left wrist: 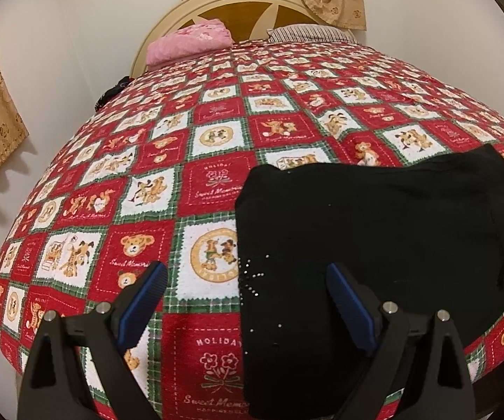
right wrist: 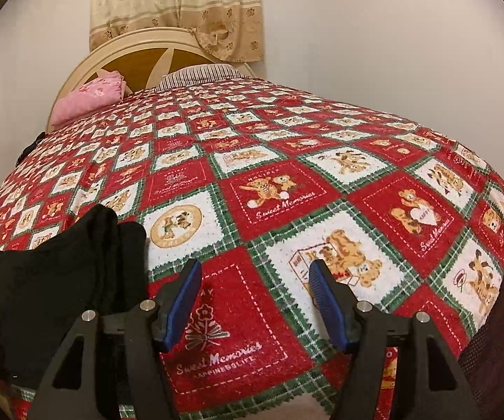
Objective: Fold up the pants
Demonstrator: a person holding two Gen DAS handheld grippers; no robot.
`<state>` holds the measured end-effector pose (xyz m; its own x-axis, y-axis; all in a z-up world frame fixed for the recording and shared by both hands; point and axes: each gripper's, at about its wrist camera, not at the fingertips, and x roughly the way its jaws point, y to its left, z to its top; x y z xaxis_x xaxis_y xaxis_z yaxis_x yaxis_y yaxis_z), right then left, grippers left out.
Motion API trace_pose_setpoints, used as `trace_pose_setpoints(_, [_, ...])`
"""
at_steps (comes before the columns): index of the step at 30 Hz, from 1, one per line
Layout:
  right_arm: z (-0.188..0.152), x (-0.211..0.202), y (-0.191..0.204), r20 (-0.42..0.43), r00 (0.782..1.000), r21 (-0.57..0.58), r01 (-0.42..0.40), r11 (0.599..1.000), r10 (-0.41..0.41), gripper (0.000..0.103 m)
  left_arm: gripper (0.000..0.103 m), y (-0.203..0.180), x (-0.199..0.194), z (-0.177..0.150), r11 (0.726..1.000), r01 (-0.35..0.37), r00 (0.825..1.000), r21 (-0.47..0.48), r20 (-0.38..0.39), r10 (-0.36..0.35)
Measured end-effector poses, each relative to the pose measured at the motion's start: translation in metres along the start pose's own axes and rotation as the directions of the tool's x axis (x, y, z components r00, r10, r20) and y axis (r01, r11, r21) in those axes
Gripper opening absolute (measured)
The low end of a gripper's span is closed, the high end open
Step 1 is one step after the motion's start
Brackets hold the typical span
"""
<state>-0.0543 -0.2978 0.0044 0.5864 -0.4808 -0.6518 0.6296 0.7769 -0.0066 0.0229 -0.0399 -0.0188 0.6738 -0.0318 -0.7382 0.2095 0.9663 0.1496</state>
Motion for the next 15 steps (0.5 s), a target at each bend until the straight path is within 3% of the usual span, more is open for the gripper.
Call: trace_pose_setpoints(15, [-0.0042, 0.0037, 0.0007, -0.014, 1.0, -0.003, -0.008, 1.0, 0.008, 0.065, 0.095, -0.0024, -0.0002, -0.0017, 1.0, -0.001, 1.0, 0.004, 0.0, 0.001])
